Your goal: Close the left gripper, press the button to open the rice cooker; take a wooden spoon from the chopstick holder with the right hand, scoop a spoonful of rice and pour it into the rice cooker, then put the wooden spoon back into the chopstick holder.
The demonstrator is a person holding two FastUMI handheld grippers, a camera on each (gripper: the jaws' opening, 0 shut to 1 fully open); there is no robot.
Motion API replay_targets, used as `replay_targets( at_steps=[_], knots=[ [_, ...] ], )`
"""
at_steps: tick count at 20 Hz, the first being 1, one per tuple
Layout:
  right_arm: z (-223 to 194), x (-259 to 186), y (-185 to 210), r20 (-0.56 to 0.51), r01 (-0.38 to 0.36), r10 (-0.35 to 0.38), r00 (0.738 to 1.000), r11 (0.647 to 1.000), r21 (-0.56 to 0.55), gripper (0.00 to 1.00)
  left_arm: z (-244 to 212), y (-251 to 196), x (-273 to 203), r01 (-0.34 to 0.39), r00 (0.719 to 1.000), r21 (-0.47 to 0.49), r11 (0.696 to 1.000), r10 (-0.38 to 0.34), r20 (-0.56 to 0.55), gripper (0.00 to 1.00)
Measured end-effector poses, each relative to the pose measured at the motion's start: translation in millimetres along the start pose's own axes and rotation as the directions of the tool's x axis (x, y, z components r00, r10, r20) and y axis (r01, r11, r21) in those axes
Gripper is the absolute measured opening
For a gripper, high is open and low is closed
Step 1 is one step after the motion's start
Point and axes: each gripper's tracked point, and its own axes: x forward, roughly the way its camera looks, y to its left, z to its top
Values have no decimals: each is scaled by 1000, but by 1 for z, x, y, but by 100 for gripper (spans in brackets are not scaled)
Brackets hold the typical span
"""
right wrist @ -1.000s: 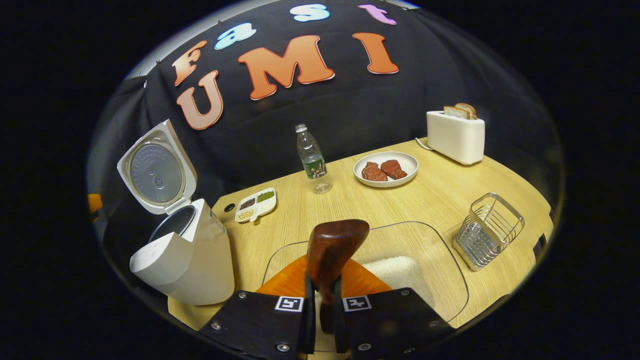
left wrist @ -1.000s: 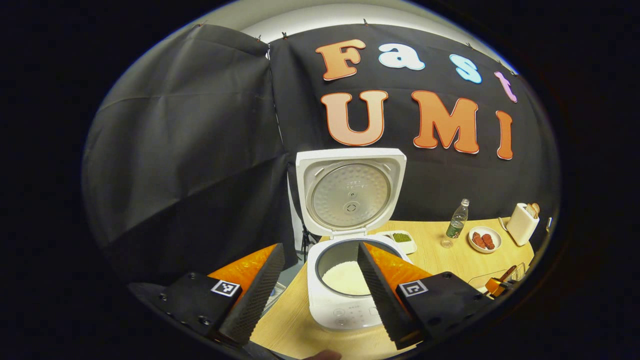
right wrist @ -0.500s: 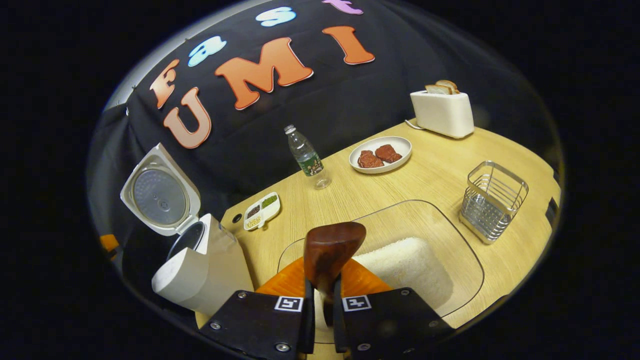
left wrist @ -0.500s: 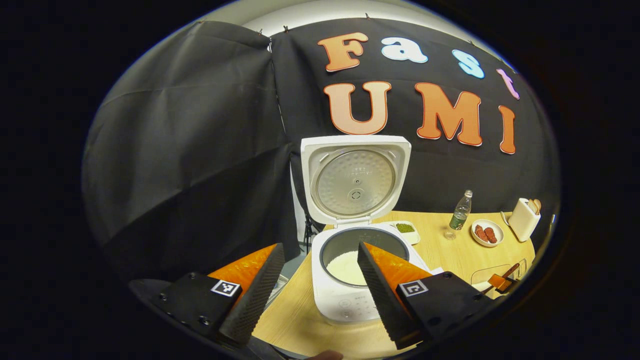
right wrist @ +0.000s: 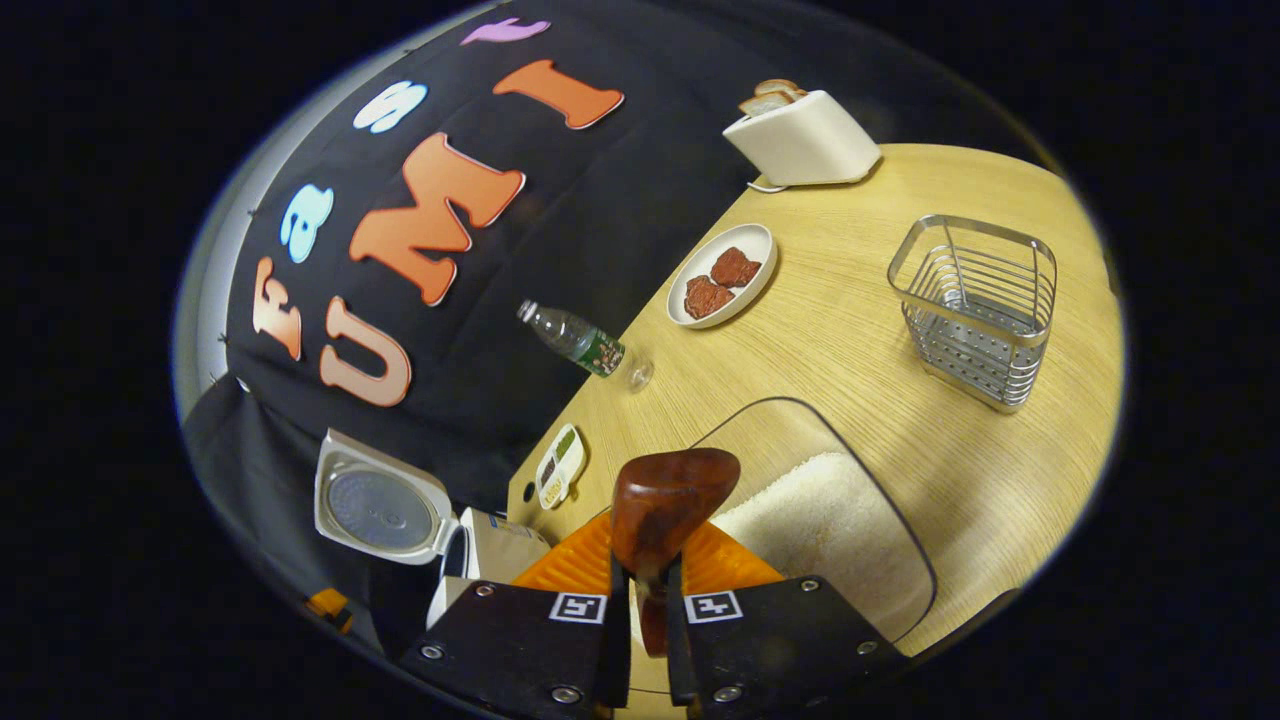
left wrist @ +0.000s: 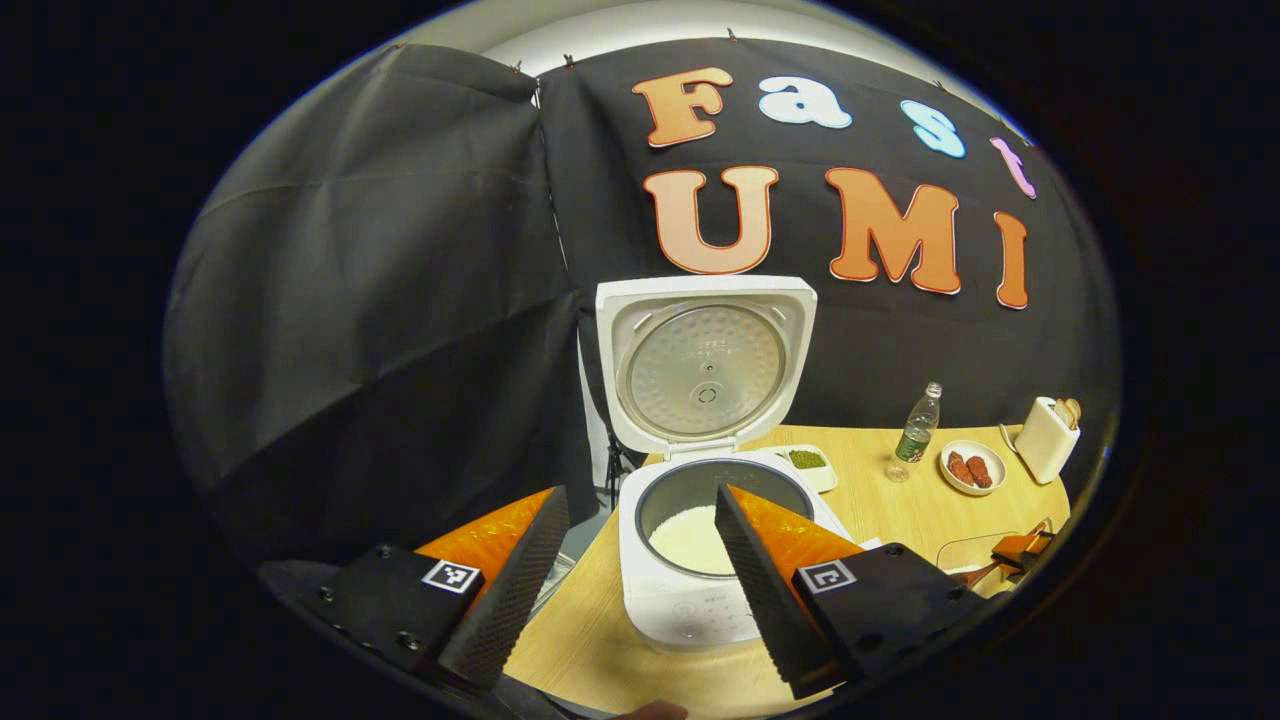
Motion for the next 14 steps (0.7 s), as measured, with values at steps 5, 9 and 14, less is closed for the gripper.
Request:
replay_targets(
  at_steps=[5,9,14],
  knots=[
    [37,-11,-6,56,-45,40,998,994,96,14,9,-11,-1,20,999,13,1000,-21,24,99],
    [54,-17,13,71,-115,103,992,972,207,14,11,-17,4,31,999,6,999,-31,28,100],
    [67,-20,75,79,-252,240,968,900,356,14,11,-19,2,42,999,-7,999,-42,32,100]
  ],
)
